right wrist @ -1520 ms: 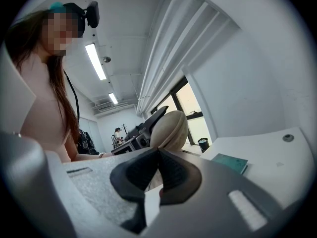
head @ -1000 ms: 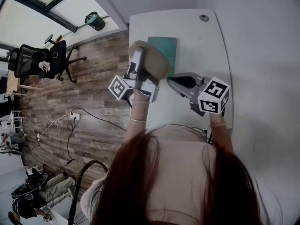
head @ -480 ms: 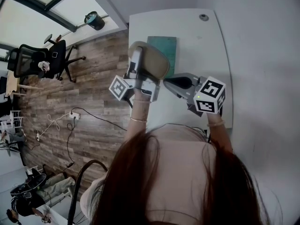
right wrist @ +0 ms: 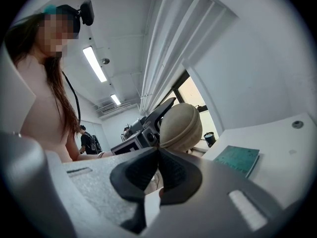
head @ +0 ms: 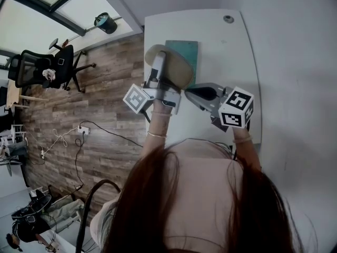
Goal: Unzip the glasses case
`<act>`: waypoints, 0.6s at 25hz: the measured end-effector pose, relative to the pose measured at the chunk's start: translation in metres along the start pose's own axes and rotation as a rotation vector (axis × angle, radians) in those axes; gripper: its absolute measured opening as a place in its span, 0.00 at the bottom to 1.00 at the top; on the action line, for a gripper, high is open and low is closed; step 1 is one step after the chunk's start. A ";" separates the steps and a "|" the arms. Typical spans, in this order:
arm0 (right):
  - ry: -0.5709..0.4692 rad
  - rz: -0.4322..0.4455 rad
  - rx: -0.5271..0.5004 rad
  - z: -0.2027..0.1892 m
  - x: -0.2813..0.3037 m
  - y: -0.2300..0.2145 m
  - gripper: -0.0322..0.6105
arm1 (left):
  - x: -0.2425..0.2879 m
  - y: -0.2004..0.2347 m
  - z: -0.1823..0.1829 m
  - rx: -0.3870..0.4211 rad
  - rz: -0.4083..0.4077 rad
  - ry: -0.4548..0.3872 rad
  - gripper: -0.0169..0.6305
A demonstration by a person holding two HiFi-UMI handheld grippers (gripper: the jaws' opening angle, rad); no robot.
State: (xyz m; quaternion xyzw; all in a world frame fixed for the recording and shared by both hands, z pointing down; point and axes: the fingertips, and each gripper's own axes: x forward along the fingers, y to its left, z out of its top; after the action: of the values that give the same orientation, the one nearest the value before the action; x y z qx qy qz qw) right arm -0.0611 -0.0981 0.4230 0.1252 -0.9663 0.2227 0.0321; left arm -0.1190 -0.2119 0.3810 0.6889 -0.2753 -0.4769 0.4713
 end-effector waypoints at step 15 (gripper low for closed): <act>-0.023 -0.064 0.004 -0.004 -0.002 -0.011 0.08 | 0.005 -0.010 -0.005 0.250 0.022 0.063 0.48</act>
State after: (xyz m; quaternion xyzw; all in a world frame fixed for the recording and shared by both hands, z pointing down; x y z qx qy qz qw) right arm -0.0559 -0.1053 0.4309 0.1588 -0.9617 0.2218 0.0278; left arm -0.1136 -0.2102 0.3702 0.7539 -0.3249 -0.4119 0.3955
